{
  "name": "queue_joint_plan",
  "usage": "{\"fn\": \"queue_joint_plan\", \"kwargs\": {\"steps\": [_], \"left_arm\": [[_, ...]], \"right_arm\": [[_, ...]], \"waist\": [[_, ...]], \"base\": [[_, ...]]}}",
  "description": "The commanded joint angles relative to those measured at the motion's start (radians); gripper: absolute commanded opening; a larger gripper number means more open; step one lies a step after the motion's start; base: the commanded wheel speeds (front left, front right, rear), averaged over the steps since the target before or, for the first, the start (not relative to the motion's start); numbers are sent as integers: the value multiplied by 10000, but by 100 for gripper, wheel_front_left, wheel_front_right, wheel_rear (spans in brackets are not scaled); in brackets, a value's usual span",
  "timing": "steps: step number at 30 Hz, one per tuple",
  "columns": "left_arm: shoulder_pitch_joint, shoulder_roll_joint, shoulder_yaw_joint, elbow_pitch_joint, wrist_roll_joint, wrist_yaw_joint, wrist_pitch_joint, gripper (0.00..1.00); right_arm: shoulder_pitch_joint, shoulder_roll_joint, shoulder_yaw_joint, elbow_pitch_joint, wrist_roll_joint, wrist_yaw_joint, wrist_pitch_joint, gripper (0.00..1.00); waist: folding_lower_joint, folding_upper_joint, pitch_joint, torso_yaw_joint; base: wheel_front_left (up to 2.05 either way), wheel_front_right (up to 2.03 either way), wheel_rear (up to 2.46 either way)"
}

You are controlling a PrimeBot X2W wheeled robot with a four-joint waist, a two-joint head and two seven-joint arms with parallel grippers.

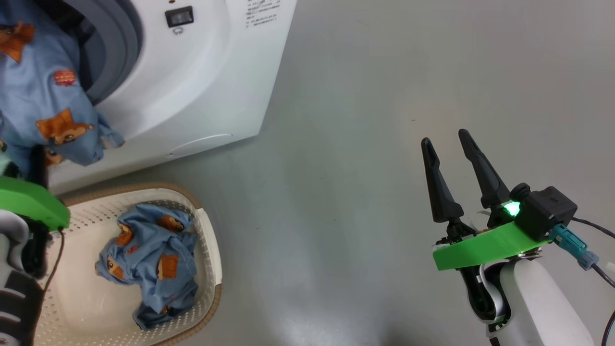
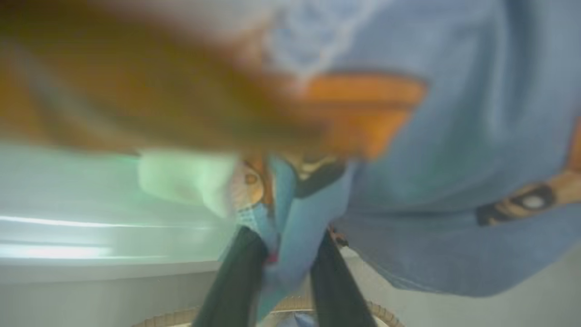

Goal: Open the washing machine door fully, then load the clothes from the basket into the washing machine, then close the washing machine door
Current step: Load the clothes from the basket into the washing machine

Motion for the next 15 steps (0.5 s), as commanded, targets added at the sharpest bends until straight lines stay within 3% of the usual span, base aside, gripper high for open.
{"fn": "queue_joint_plan", "kwargs": {"steps": [1,15], "left_arm": [[-448,420,99,-244,-136,6,-229,0],[574,432,-822,-1869,-878,6,-632,0]], "right_arm": [[-72,-46,176,-231,13,46,-80,100],[29,-45,199,134,39,46,-80,100]], "waist": [[0,0,-109,62],[0,0,-1063,655]], "base": [[0,0,0],[0,0,0]]}}
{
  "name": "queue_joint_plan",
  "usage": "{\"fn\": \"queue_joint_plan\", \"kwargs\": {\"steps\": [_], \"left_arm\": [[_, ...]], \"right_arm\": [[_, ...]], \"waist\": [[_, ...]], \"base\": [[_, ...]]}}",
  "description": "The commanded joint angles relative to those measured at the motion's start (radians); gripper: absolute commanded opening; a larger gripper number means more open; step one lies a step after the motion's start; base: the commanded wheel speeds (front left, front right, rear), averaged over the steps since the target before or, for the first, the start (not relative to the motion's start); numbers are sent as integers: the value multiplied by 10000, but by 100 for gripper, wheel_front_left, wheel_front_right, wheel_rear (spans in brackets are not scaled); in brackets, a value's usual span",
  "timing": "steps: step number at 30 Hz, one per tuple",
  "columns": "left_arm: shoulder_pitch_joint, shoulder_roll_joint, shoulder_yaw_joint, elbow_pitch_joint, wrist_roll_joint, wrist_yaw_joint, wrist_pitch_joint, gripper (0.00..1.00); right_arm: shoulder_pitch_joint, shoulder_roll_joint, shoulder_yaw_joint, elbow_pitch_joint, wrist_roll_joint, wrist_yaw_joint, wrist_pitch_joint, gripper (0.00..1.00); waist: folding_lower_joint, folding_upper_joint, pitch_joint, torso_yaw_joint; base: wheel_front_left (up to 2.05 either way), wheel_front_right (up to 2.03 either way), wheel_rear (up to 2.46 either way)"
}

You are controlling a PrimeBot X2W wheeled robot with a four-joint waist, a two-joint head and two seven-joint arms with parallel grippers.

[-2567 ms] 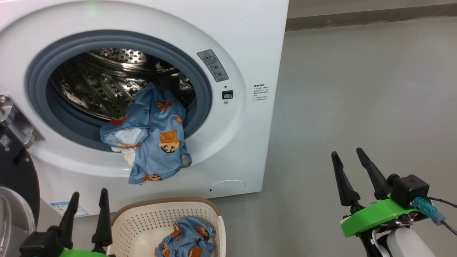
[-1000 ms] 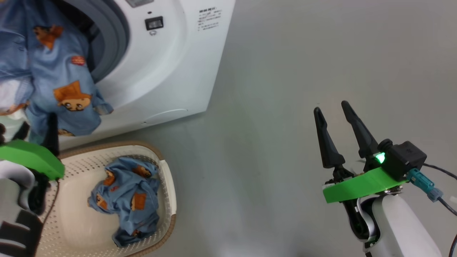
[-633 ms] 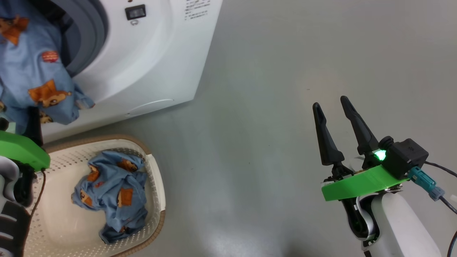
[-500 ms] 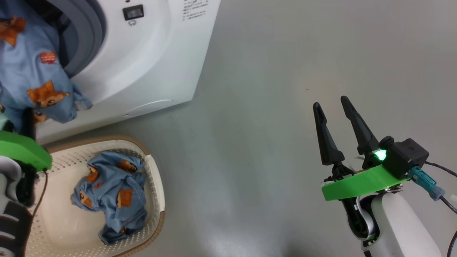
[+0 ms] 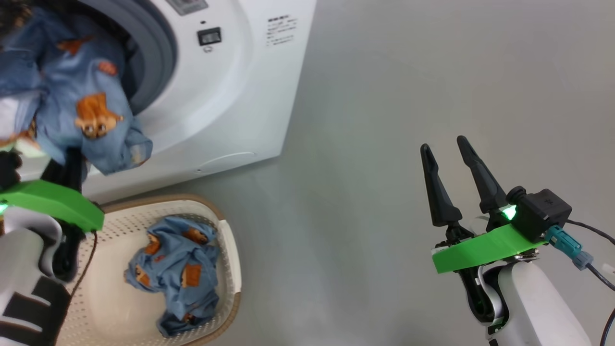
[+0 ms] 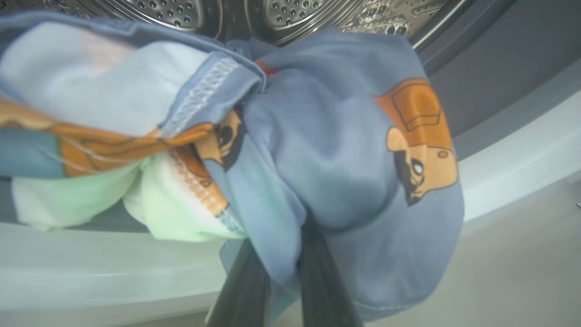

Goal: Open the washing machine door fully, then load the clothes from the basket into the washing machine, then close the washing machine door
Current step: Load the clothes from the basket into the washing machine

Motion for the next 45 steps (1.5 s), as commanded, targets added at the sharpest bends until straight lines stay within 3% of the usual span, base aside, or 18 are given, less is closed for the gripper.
{"fn": "queue_joint_plan", "kwargs": {"steps": [1,11,23,30,31,33,39,45], "left_arm": [[-73,536,302,-353,-77,6,-199,0],[-1445,999,785,-970,-55,6,113,0],[-4517,1984,397,522,695,35,1349,0],[-5802,2387,141,1187,1045,25,1711,0],[-5926,2376,124,1293,1035,23,1782,30],[-6114,2347,33,1488,1031,18,2009,100],[-6298,2207,-278,1685,995,10,2305,100],[-5489,1937,-469,1596,368,8,2354,100]], "right_arm": [[36,-51,196,-168,20,46,-80,100],[-28,-51,353,-217,112,46,-80,100],[-118,-51,546,-852,648,46,-80,100],[-115,-51,651,-1044,882,46,-80,100],[-123,-51,670,-1060,903,46,-80,100],[-138,-51,694,-1089,931,46,-80,100],[-126,-51,661,-1046,917,46,-80,100],[-269,-51,626,-899,818,46,-80,100]], "waist": [[0,0,-246,237],[0,0,236,294],[0,0,1880,-932],[0,0,2260,-1424],[0,0,2274,-1459],[0,0,2294,-1501],[0,0,2160,-1421],[0,0,1584,-1105]], "base": [[0,0,0],[0,0,0],[0,0,0],[0,0,0],[0,0,0],[0,0,0],[0,0,0],[0,0,0]]}}
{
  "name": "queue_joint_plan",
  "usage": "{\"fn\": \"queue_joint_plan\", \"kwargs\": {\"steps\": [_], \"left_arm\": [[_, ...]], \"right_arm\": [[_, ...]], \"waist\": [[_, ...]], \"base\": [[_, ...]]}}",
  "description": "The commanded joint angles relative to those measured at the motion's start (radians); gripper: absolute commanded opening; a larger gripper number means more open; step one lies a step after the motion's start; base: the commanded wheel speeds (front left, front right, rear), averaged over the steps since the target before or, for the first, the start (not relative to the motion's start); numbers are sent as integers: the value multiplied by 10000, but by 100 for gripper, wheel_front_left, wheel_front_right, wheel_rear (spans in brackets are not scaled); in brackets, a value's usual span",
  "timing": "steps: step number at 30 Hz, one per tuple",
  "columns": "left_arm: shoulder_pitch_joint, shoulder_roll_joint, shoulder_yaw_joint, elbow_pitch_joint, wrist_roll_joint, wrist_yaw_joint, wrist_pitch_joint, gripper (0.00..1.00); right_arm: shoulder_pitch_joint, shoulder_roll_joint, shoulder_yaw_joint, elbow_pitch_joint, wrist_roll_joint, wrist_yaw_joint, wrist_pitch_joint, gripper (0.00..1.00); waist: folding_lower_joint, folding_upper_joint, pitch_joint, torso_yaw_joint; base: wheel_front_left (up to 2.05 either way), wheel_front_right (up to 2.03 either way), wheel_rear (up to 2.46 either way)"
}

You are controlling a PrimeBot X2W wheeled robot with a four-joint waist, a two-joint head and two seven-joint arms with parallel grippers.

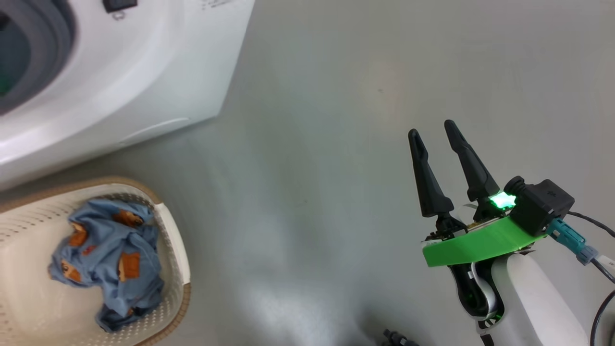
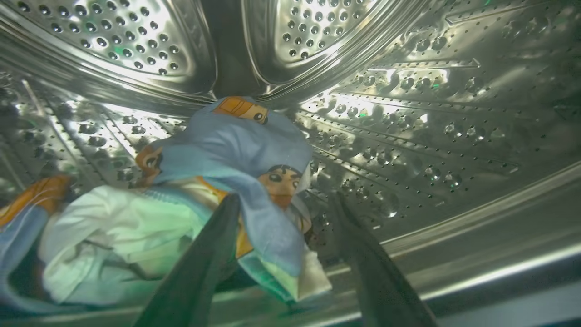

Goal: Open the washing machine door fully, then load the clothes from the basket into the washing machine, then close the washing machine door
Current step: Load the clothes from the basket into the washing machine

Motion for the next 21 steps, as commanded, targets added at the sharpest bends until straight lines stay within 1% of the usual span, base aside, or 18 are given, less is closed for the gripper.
{"fn": "queue_joint_plan", "kwargs": {"steps": [1,5,9,13,17,21], "left_arm": [[164,385,166,-211,-88,8,-103,100],[943,158,111,-326,-453,7,-641,100],[1798,-189,23,-576,-797,7,-1350,100],[2659,-401,-152,-742,-967,7,-1949,100],[3326,-599,-261,-964,-971,7,-2341,100],[3906,-796,-203,-1286,-707,7,-2533,100]], "right_arm": [[-41,-80,104,-163,0,46,-80,100],[-77,-80,67,37,-134,46,-80,100],[-73,-80,6,292,-276,46,-80,100],[-34,-80,-19,556,-383,46,-80,100],[69,-79,-66,809,-475,46,-80,100],[197,-79,-166,1017,-545,46,-80,100]], "waist": [[0,0,-397,281],[0,0,-932,569],[0,0,-1559,924],[0,0,-2268,1218],[0,0,-2895,1541],[0,0,-3441,1887]], "base": [[0,0,0],[0,0,0],[0,0,0],[0,0,0],[0,0,0],[0,0,0]]}}
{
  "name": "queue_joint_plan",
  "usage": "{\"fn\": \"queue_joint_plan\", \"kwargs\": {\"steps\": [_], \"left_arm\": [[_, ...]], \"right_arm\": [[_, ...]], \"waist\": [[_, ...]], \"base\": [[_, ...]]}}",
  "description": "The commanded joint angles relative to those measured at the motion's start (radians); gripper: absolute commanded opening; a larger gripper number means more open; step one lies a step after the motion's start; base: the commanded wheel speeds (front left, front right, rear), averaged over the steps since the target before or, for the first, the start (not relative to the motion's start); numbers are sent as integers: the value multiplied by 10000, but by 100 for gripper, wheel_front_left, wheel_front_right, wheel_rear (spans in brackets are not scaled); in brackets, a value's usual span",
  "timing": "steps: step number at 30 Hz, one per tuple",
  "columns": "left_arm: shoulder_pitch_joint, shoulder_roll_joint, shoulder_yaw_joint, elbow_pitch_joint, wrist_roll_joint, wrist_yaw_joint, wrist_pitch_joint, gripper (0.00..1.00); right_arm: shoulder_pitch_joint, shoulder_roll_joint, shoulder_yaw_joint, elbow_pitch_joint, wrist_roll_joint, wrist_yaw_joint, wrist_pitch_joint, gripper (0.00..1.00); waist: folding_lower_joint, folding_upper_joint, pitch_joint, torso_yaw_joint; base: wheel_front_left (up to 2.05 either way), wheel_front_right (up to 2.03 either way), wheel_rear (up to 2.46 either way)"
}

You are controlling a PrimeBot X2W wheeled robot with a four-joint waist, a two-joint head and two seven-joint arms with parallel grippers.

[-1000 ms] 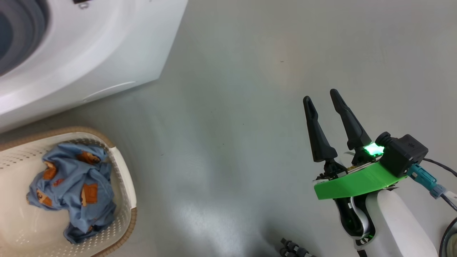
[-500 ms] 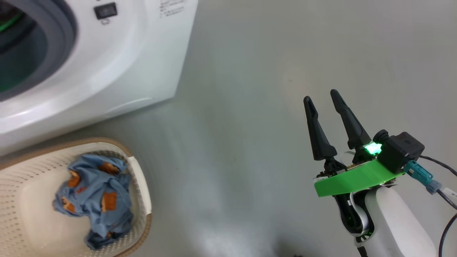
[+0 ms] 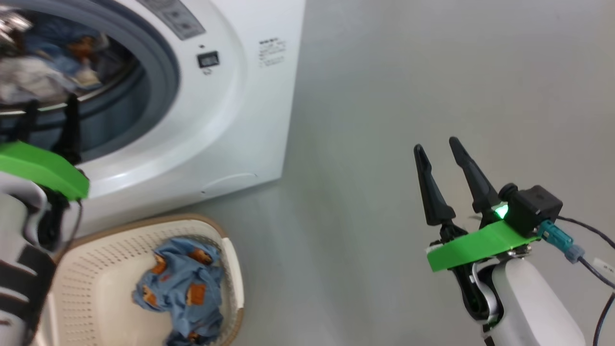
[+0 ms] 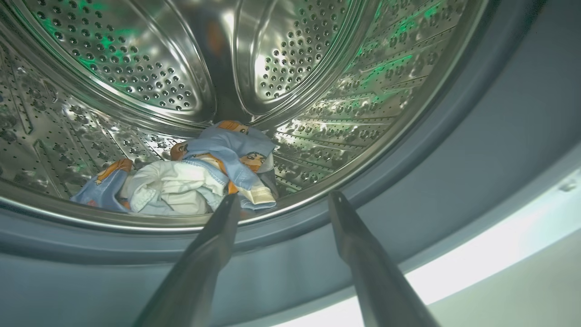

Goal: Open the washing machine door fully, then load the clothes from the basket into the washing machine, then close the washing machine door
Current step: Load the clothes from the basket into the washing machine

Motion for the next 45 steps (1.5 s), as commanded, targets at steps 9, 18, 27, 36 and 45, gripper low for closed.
{"fn": "queue_joint_plan", "kwargs": {"steps": [9,18,27,36,45], "left_arm": [[2422,-92,1903,-2691,1202,687,-133,100],[4817,-573,3098,-4976,2479,1257,-134,100],[7050,-957,4300,-6563,2942,1507,-135,100],[8259,-1315,4854,-7307,3564,1616,-135,100],[8423,-1563,5038,-7629,4018,1542,-135,100]], "right_arm": [[561,-66,-109,172,-310,46,-80,100],[939,-305,-313,331,-220,46,-80,100],[1314,-616,-283,397,-28,46,-80,100],[1470,-961,-125,431,162,46,-80,100],[1497,-997,-65,415,202,46,-80,100]], "waist": [[0,0,-1929,1409],[0,0,-2672,1966],[0,0,-3240,2355],[0,0,-3483,2569],[0,0,-3426,2519]], "base": [[0,0,0],[0,0,0],[0,0,0],[0,0,0],[0,0,0]]}}
